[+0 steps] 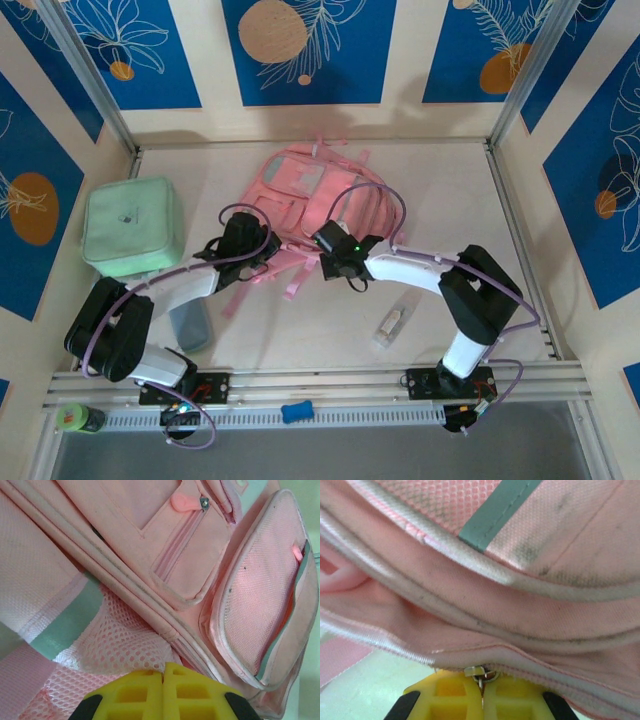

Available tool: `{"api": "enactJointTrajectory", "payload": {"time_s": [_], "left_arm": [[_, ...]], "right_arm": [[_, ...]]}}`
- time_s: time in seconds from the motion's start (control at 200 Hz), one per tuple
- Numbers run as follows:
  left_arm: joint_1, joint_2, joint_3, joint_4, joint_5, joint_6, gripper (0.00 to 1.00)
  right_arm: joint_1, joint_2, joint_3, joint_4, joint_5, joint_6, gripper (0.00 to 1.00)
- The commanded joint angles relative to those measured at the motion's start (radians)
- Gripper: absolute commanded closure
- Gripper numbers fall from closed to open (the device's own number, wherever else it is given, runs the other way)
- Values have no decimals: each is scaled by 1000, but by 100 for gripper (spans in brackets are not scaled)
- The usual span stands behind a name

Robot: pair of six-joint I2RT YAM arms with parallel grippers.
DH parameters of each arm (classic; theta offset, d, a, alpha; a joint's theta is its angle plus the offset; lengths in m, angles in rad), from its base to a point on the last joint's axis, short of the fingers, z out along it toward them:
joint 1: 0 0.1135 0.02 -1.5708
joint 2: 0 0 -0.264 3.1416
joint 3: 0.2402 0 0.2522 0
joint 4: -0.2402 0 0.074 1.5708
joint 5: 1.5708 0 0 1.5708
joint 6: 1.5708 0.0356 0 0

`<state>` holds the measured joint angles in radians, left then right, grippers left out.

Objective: Pack the student bag

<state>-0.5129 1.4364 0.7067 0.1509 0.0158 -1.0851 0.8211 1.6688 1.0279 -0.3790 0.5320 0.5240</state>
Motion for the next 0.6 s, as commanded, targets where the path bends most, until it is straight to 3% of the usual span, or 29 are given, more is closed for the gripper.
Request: {"api": "enactJointTrajectory", "payload": {"time_s": [0.0, 0.28, 0.45, 0.595], "left_arm": [[54, 17, 52, 11, -28, 51, 100], [162, 101, 192, -63, 52, 137, 100], [172, 191, 278, -34, 126, 168, 100], [187, 167, 249, -26, 161, 215, 97]], "right_arm": [[-4, -101, -8, -123, 52, 24, 100], [3, -218, -15, -418, 134, 111, 100], [57, -176, 44, -281, -69, 69, 100], [72, -110, 122, -210, -118, 88, 100]]}}
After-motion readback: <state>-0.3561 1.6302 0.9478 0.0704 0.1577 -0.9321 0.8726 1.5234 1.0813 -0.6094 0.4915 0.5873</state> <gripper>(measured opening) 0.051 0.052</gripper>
